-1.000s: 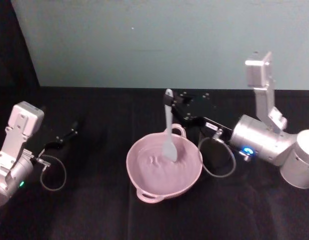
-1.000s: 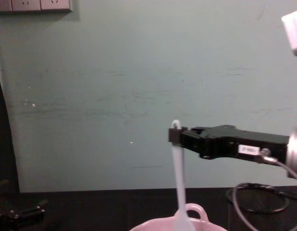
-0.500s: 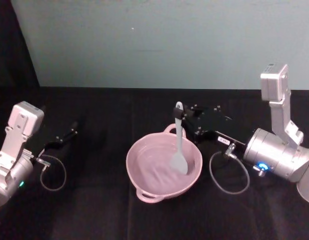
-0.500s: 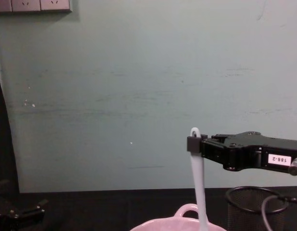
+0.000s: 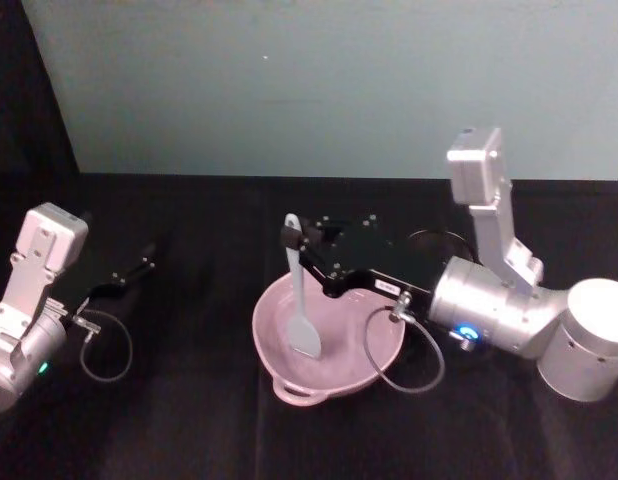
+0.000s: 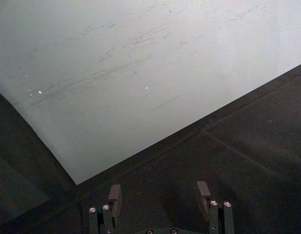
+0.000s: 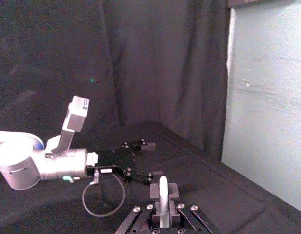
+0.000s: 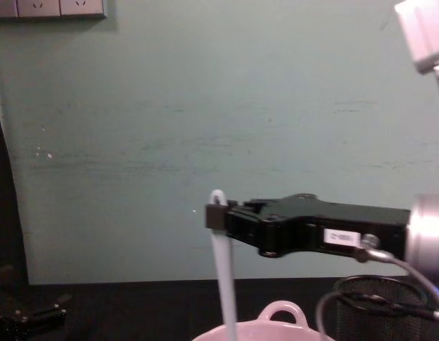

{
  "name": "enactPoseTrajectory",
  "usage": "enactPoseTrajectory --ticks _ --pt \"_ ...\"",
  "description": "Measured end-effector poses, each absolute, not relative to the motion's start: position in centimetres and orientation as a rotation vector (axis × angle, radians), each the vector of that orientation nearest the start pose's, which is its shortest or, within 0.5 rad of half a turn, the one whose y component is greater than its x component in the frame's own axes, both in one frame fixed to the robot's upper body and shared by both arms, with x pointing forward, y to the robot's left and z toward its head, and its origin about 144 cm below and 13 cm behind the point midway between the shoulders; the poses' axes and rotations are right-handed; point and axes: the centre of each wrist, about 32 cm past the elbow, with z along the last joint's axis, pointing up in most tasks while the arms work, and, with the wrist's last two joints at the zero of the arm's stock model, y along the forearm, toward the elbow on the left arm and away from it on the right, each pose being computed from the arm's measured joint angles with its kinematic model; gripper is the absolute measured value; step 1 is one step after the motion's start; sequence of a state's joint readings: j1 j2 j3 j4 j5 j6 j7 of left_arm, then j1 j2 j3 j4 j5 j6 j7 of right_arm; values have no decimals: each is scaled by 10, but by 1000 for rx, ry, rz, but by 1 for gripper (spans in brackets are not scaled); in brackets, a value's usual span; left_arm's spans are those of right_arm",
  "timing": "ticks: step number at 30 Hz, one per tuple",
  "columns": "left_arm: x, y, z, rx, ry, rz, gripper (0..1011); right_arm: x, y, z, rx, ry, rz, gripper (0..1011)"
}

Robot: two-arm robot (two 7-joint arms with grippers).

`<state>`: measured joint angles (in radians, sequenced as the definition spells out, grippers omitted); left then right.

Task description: Use the one hand to pick up the spoon and stir the clear water in the bowl.

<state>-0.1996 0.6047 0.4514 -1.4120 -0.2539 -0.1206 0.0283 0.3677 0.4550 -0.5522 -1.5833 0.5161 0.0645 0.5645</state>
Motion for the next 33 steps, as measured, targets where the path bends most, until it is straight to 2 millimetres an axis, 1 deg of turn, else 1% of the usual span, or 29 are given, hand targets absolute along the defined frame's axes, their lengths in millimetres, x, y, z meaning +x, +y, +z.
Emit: enactPoseTrajectory --ticks 2,5,6,8,11,16,21,23,26,30,33 --pt "489 310 1140 304 -285 1248 1005 519 -199 1223 -14 -67 -505 110" --pt "489 310 1140 304 -285 1248 1005 532 -191 1220 -11 -64 -500 110" --pt "489 310 1140 304 -285 1248 1005 532 -191 1220 -11 -64 -500 110" --pt "489 310 1140 305 -285 1248 1005 540 -190 1217 -2 -53 -507 110" --pt "489 310 1140 304 -285 1248 1004 549 -192 1213 2 -43 -529 110" --pt "489 310 1140 304 -285 1248 1005 555 -198 1212 10 -42 -562 110" --pt "489 310 1140 304 -285 1248 1005 554 -210 1212 15 -45 -601 110" --pt "489 310 1140 304 -285 1248 1005 551 -218 1214 12 -52 -622 110" --pt "489 310 1140 304 -285 1248 1005 547 -224 1214 5 -55 -635 110" --pt "489 310 1140 304 -285 1248 1005 537 -233 1216 -9 -54 -647 110" --pt "489 310 1140 304 -285 1248 1005 529 -235 1215 -21 -47 -641 110"
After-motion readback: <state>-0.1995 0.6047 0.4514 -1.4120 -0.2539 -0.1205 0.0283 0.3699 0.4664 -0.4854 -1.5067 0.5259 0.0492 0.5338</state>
